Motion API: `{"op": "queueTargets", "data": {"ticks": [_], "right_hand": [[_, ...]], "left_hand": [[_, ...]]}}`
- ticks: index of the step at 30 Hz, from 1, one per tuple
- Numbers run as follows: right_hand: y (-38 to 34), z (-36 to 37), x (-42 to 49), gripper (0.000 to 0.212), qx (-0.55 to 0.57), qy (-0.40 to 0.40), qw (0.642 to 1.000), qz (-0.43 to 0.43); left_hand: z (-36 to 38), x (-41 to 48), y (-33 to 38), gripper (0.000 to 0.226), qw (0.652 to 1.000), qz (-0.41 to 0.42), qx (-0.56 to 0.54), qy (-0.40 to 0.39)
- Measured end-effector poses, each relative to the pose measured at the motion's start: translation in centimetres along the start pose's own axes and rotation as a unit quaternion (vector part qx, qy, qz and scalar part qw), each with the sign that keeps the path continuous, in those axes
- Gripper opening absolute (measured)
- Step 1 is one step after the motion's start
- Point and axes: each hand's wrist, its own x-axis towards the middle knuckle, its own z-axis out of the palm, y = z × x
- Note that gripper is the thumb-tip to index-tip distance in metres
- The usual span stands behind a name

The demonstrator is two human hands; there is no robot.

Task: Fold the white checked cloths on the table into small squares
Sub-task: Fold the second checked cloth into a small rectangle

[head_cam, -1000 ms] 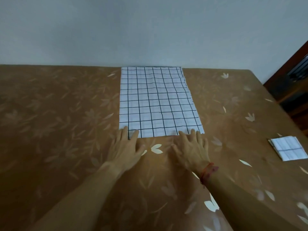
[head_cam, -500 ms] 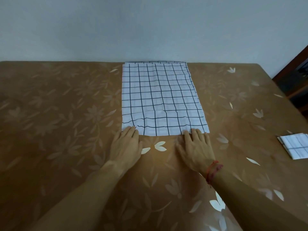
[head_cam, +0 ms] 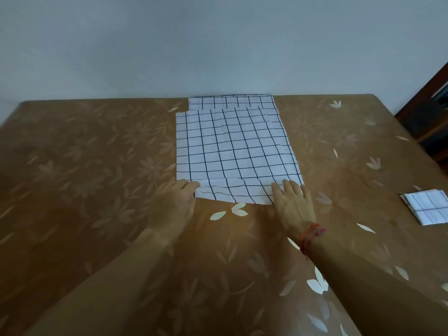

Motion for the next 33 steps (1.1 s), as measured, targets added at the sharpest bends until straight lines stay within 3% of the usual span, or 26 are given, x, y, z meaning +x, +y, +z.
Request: {"op": "queueTargets", "data": {"ticks": [4, 7, 12, 22, 28, 33], "right_hand": [[1.3, -1.6, -1.4, 0.02, -0.044, -0.054, 0.998, 0.001], [1.6, -2.7, -2.9, 0.013, -0.017, -0.047, 0.999, 0.002], [0.6, -5.5, -6.7, 0.015, 0.093, -0.024, 0.995, 0.021], [-0.6, -10.0, -16.1, 0.012, 0.171, -0.037, 0.984, 0.039], [-0.4, -11.4, -21.6, 0.009, 0.249, -0.133, 0.958, 0.059], [-0.1, -11.1, -24.9, 0.016, 0.303, -0.127, 0.943, 0.054]], "left_hand": [[-2.2, -2.3, -0.7, 0.021, 1.0, -0.005, -0.011, -0.013], [-4.1, -4.4, -1.0, 0.008, 0.999, -0.016, -0.027, -0.015], [-7.1, -7.9, -1.0, 0.008, 0.997, -0.044, -0.041, -0.044], [-13.6, -16.8, 0.5, 0.014, 0.991, -0.088, -0.088, -0.057], [-17.1, -22.1, 1.8, 0.016, 0.987, -0.079, -0.129, -0.063], [-19.2, -25.6, 2.4, 0.017, 0.98, -0.101, -0.159, -0.063]]}}
